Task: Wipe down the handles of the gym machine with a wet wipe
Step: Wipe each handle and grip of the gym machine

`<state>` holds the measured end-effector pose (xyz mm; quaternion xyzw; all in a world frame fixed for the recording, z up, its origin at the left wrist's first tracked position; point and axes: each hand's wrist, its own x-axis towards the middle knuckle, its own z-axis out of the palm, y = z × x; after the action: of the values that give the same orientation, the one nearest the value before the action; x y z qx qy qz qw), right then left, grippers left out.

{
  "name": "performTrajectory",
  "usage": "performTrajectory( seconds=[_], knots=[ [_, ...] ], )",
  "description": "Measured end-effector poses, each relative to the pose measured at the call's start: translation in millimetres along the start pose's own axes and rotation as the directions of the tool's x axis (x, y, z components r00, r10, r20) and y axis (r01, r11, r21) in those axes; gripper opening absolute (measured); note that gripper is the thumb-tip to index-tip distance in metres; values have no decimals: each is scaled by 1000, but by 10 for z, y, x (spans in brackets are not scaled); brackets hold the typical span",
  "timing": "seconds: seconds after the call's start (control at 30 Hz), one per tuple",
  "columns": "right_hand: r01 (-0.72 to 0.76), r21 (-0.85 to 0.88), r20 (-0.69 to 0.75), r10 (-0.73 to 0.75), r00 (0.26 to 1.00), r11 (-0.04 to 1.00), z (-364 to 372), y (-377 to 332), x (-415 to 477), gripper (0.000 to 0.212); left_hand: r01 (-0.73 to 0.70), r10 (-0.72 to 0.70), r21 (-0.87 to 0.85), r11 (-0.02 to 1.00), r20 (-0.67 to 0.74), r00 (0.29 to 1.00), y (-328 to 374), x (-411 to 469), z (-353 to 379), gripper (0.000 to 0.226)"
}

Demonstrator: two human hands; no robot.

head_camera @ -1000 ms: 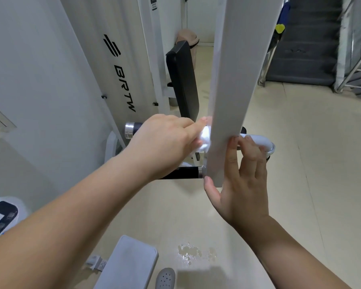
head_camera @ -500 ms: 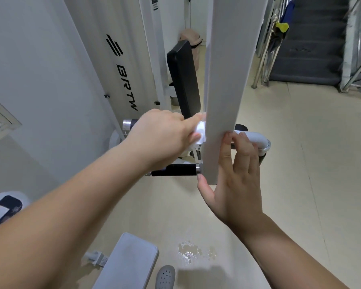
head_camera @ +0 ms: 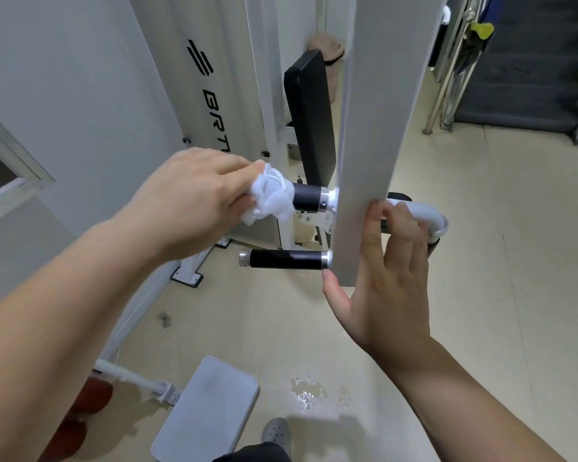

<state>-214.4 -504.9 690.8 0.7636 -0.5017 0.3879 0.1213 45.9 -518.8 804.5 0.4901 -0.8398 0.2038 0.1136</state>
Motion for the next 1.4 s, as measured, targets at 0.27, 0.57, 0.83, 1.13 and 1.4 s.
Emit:
performTrajectory(
  seconds=[0.27,0.57,0.83,1.13,1.4],
  knots=[
    [-19,-18,-26,19,999,1000,162,9,10,91,5,-4,-18,1000,47,999,437,370,173,62],
    [22,-72,-83,-28,996,997,325,118,97,92,-51,48,-83,995,-30,998,-118,143,160,45],
    [-46,-15,-129,44,991,999,444,27,228,92,-116,118,38,992,-42,992,223,561,382,52],
    [96,-3,-134,-95,986,995,594,226,269,100,17,-7,117,993,-89,996,-200,165,173,36],
    [155,84,-145,-142,979,984,526,292,274,89,426,-413,70,902,-150,898,243,93,270,43]
  ],
)
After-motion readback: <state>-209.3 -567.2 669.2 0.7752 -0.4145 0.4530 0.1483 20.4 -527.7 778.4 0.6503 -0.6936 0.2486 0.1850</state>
